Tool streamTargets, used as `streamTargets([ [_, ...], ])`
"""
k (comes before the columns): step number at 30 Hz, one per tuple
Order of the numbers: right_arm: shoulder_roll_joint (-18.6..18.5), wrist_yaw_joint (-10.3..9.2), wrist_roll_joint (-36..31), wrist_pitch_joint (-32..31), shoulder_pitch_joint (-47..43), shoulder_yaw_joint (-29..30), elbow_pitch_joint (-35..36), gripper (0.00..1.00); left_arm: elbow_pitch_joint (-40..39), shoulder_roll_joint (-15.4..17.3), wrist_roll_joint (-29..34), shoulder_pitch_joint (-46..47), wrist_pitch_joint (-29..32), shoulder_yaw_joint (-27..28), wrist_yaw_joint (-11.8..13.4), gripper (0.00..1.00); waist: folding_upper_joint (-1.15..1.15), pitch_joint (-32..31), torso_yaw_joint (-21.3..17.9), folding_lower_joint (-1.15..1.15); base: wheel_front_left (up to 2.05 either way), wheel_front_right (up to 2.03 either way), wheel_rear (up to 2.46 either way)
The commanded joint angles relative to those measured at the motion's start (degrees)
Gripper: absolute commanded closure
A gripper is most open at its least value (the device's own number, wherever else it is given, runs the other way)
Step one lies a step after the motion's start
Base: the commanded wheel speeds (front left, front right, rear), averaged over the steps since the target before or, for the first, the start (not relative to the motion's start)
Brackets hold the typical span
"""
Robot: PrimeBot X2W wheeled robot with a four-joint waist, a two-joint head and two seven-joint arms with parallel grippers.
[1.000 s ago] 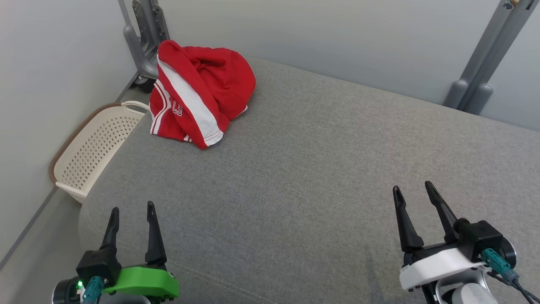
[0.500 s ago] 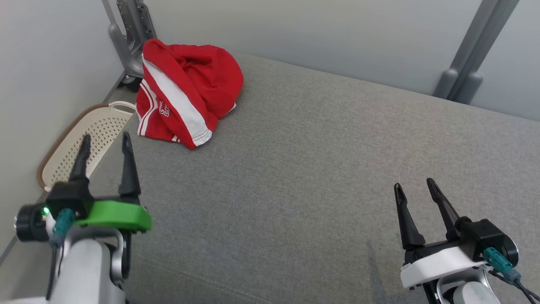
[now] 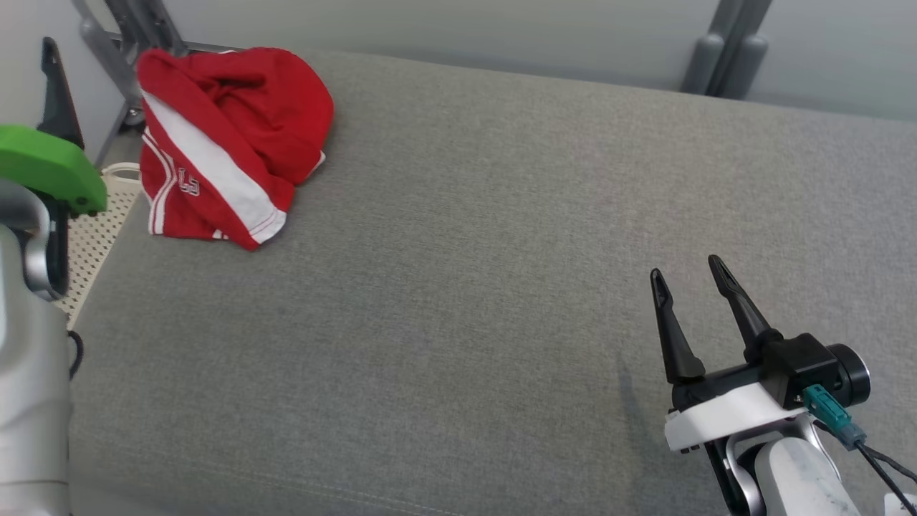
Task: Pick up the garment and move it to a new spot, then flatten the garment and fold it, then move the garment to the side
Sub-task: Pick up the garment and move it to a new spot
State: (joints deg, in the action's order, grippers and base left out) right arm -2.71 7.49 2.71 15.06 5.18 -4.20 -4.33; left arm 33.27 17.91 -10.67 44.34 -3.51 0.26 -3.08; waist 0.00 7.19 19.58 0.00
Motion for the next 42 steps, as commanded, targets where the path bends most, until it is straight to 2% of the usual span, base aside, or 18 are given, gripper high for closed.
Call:
streamTargets([
  [1,-0.3,0.00,-0.3,0.1,0.8,0.1,0.3,0.00,0.7,0.3,-0.3,1.1,0.5,0.2,-0.4,0.00,0.00,4.5,-4.4,0.00,0.00,0.00,0.00],
  [5,-0.3,0.00,-1.3,0.1,2.4,0.0,0.6,0.00,6.5,2.6,-0.4,6.0,4.0,0.6,-0.1,0.00,0.00,8.0,-7.2,0.00,0.00,0.00,0.00],
  [12,-0.3,0.00,-2.6,0.1,4.2,-0.2,1.3,0.00,16.3,4.4,-2.2,10.5,7.9,1.9,0.9,0.00,0.00,13.2,-11.1,0.00,0.00,0.00,0.00],
  [17,-0.3,0.00,-3.6,0.1,5.0,0.5,2.2,0.00,21.1,4.6,-3.0,12.2,8.0,2.4,1.5,0.00,0.00,16.5,-12.7,0.00,0.00,0.00,0.00],
  [25,-0.3,0.00,-4.5,0.1,6.7,0.4,3.7,0.00,26.7,6.6,-4.4,15.3,5.6,3.4,2.6,0.00,0.00,22.2,-15.1,0.00,0.00,0.00,0.00],
  [28,-0.3,0.00,-4.6,0.1,7.2,0.5,3.9,0.00,28.5,7.5,-4.3,16.4,5.2,3.7,4.1,0.00,0.00,23.2,-15.8,0.00,0.00,0.00,0.00],
  [32,-0.3,0.00,-4.5,0.1,7.0,0.9,4.0,0.00,30.4,8.4,-3.8,17.2,5.0,3.8,7.9,0.00,0.00,23.5,-16.3,0.00,0.00,0.00,0.00],
  [38,-0.3,0.00,-4.0,0.1,7.4,0.6,3.8,0.00,32.7,8.3,-4.3,17.9,6.9,3.6,8.7,0.01,0.00,23.5,-16.7,0.00,0.00,0.00,0.00],
  [39,-0.3,0.00,-3.8,0.1,7.5,0.5,3.7,0.00,33.0,8.4,-4.4,18.0,7.0,3.6,8.7,0.30,0.00,23.4,-16.8,0.00,0.00,0.00,0.00],
  [41,-0.3,0.00,-3.5,0.1,7.6,0.3,3.8,0.00,33.3,8.7,-4.6,18.3,7.2,3.5,8.8,0.80,0.00,23.2,-17.0,0.00,0.00,0.00,0.00],
  [42,-0.3,0.00,-3.4,0.1,7.6,0.3,3.7,0.00,33.3,8.9,-4.7,18.5,6.9,3.5,8.8,1.00,0.00,23.1,-17.0,0.00,0.00,0.00,0.00],
])
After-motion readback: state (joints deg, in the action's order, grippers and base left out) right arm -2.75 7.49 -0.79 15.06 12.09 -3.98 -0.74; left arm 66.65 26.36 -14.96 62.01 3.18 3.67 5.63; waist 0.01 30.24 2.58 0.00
